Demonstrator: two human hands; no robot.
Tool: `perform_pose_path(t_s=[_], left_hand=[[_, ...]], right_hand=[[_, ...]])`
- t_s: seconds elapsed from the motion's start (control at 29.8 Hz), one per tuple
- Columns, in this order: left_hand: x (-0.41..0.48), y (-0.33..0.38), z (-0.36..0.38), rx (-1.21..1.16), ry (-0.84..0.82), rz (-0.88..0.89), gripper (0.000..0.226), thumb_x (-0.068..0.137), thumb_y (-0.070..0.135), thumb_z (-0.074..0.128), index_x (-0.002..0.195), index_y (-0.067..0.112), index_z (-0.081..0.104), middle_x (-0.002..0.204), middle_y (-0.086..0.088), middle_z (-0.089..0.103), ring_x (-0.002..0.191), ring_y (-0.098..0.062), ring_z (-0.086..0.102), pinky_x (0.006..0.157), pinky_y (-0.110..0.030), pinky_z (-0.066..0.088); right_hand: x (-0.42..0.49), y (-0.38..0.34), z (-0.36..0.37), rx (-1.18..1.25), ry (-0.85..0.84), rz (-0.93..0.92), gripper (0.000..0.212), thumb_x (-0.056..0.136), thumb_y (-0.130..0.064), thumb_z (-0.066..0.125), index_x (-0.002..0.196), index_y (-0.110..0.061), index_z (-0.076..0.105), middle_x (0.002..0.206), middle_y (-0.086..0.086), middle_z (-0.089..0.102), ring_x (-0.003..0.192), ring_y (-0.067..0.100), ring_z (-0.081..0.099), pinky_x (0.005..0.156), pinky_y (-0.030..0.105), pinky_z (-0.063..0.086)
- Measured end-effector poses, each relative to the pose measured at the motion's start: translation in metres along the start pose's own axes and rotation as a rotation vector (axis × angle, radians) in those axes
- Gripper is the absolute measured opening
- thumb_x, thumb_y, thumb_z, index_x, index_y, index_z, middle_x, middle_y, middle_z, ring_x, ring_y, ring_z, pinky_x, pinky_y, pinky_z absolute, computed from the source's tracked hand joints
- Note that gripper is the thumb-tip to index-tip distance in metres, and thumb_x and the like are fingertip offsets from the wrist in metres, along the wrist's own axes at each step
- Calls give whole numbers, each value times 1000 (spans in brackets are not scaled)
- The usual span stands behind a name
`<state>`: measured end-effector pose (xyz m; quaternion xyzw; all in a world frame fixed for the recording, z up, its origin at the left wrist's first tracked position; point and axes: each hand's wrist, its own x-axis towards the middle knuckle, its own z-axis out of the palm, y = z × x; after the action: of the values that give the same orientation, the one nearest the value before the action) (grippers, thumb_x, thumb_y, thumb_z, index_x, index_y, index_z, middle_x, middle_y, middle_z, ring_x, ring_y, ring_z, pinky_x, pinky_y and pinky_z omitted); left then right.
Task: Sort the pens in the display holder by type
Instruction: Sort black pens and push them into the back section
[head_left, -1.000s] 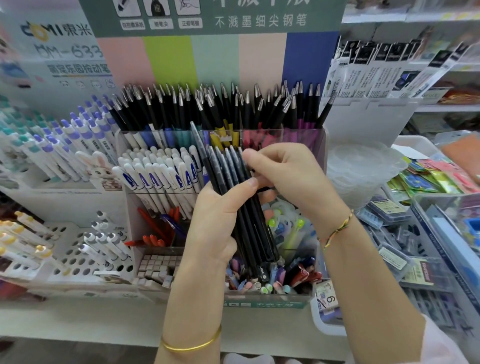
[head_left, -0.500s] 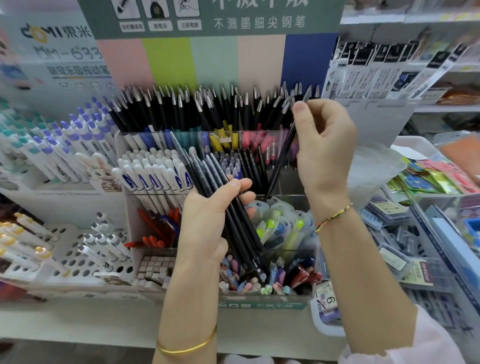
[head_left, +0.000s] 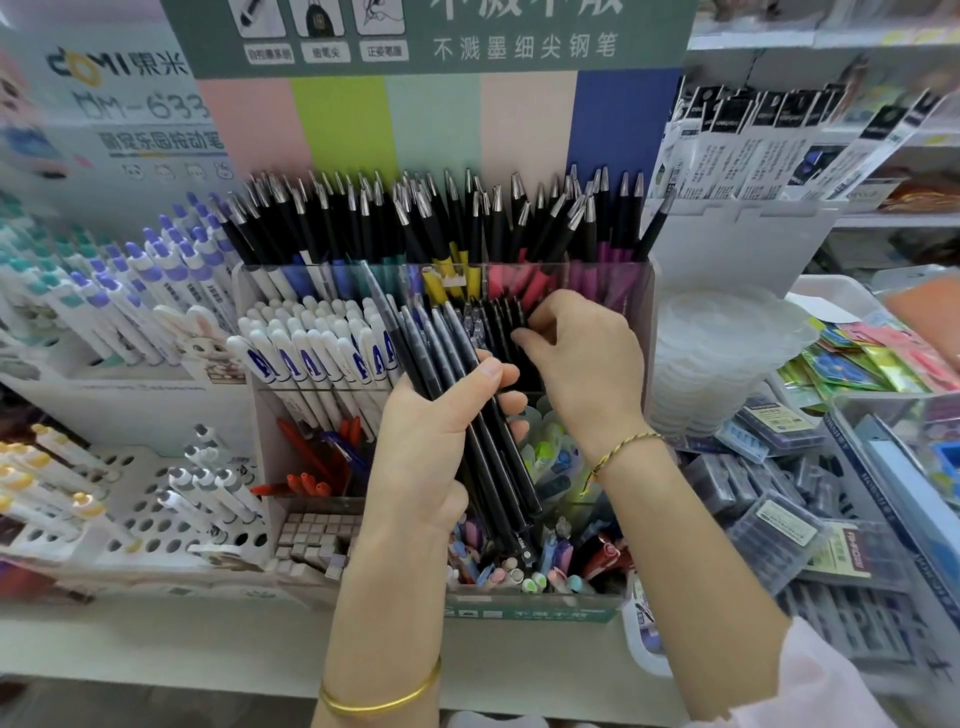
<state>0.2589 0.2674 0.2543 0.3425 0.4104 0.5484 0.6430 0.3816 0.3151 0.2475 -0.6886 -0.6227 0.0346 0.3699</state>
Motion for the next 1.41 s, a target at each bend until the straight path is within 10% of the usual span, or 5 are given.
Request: perform_pose_path(t_s=[0.23,0.54,0.91,1.14,1.41], left_hand=[[0,-1,1,38,-66,-9,4,89,11,61,92,12,62,73,2,71,63,-11,67,56,-26,54],[1,-3,4,45,-172,8,40,73,21,67,110,7,61,75,-4,67,64,-17,65,56,-29,51],[3,-1,-2,4,4,-14,4,94,5,54,91,8,55,68,-2,68,59,-15,66,52,-28,54],[4,2,0,8,33,25,6,93,4,54,89,7,53,64,-1,60,46,-9,50,45,-25,47],[5,1,2,1,22,11,3,92,7,57,93,6,54,65,1,60,50,-10,50,46,-26,47]], right_hand=[[1,-2,-15,267,52,0,14,85,-26,65,82,-13,66,76,-5,65,75,14,61,73,39,51],[-8,-19,-35,762,-455,117,19,87,-18,66,79,-1,65,52,-3,51,39,11,48,38,23,40],[16,-13,-42,875,236,124,18,91,-23,59,74,-17,61,62,-1,57,52,13,51,50,27,42],[14,-11,-33,619,451,-84,10,90,-23,60,80,-23,58,69,-16,53,62,11,56,60,29,49],[-3,1,-5,148,92,-147,20,84,-32,68,85,-12,67,80,1,68,76,21,62,70,39,50]])
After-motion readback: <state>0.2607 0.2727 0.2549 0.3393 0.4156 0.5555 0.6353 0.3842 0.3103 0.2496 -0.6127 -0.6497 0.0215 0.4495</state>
